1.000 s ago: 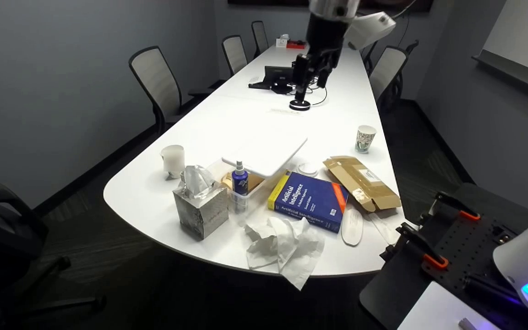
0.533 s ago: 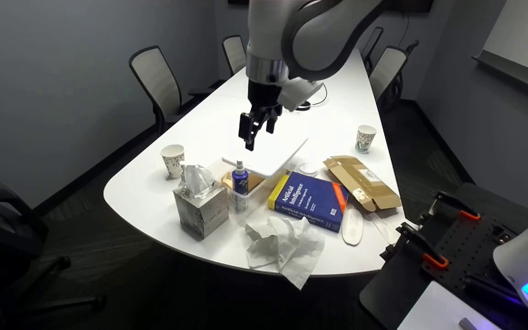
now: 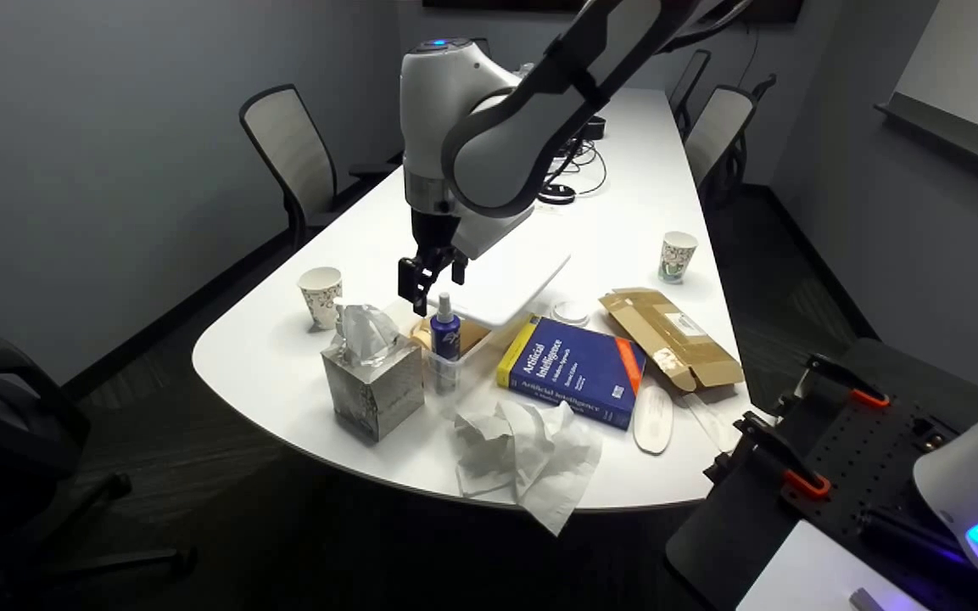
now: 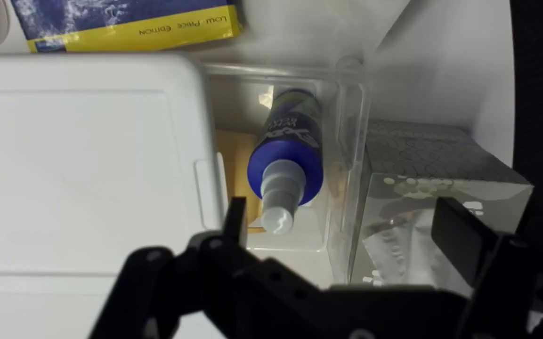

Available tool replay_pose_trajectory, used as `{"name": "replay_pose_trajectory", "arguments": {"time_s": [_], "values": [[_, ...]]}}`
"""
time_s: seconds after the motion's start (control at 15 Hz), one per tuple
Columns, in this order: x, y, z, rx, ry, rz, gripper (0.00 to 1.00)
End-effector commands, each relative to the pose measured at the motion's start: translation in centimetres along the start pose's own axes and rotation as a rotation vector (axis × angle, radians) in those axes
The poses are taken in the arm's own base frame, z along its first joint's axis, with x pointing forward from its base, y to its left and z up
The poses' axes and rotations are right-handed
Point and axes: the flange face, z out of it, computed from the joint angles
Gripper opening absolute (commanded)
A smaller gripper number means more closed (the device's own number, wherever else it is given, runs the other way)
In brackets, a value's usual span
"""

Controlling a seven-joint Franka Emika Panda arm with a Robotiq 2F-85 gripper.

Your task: Take the blue bottle out of the clear container and place it on the table then put the clear lid on the bottle.

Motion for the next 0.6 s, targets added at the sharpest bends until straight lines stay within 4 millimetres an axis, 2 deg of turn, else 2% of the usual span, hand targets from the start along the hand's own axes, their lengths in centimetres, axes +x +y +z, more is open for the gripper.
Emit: {"name": "replay_pose_trajectory", "arguments": {"time_s": [0.0,0.53], "values": [[1.8,0.3,1.3,-0.013,-0.011,0.015,1.00],[1.9,0.8,4.2,0.005,-0.085,0.066,1.00]]}}
